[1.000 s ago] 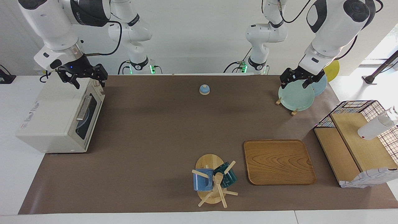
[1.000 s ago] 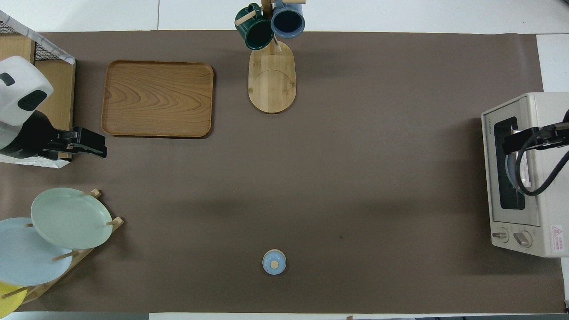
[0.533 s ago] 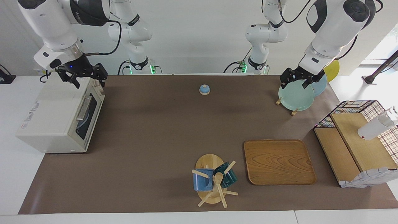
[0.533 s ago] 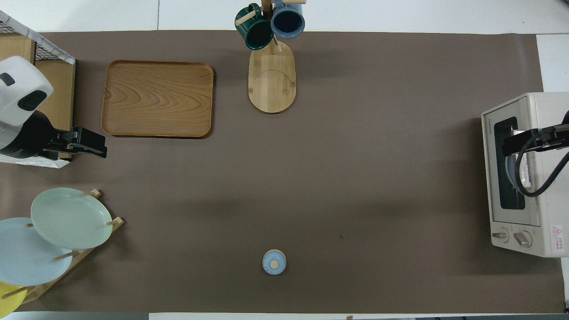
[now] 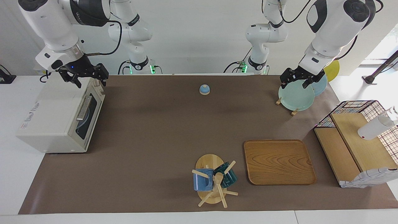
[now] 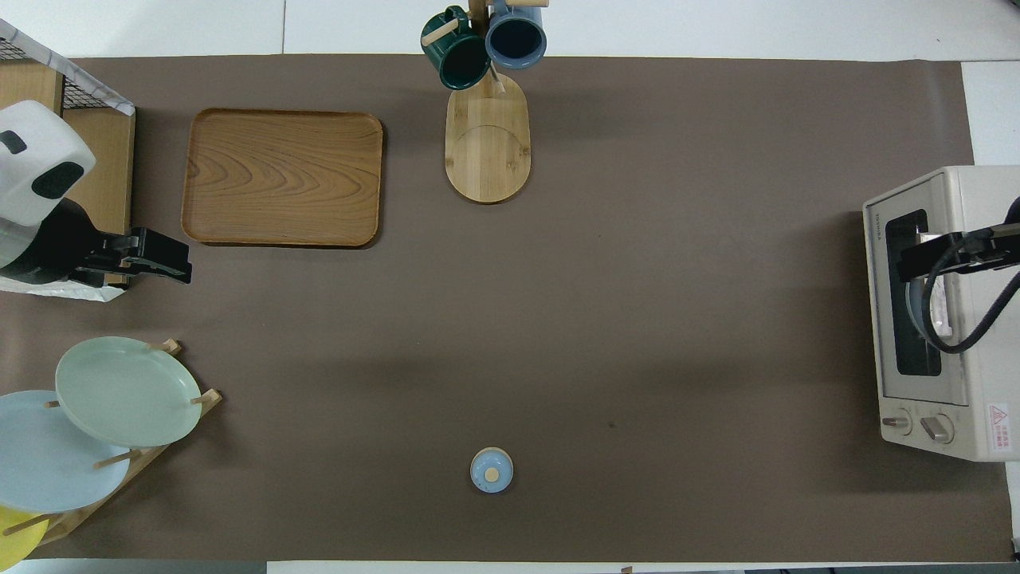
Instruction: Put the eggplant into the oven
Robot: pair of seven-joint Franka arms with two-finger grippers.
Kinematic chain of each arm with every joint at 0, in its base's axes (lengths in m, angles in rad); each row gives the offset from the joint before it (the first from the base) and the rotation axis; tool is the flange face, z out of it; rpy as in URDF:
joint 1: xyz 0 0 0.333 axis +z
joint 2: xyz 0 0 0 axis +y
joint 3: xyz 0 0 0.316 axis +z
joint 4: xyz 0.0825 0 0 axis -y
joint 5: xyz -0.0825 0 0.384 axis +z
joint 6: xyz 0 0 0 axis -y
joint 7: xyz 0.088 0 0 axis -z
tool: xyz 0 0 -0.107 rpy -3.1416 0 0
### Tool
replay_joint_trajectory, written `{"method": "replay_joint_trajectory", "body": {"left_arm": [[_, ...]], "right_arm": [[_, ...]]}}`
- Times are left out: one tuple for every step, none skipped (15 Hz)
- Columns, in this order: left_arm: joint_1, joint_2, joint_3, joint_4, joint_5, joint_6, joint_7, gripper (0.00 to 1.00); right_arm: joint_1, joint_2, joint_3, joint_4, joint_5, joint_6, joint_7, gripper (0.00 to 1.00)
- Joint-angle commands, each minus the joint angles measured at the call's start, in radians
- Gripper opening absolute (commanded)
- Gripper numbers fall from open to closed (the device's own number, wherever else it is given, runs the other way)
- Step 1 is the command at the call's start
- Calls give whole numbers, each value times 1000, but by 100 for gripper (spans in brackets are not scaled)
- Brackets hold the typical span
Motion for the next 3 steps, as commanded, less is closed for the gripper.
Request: {"method": "replay_joint_trajectory", "body": {"left_arm": [[13,-22,-7,-15,13,-1,12,100],[13,-22,-7,-15,13,-1,11,100],[13,-22,-7,-15,13,-1,11,100]], "right_arm": [[-4,-9,0,-11,28,0,17,100],[-3,-9,0,-11,28,2,18,100],[-1,-9,0,-11,27,0,18,100]]}}
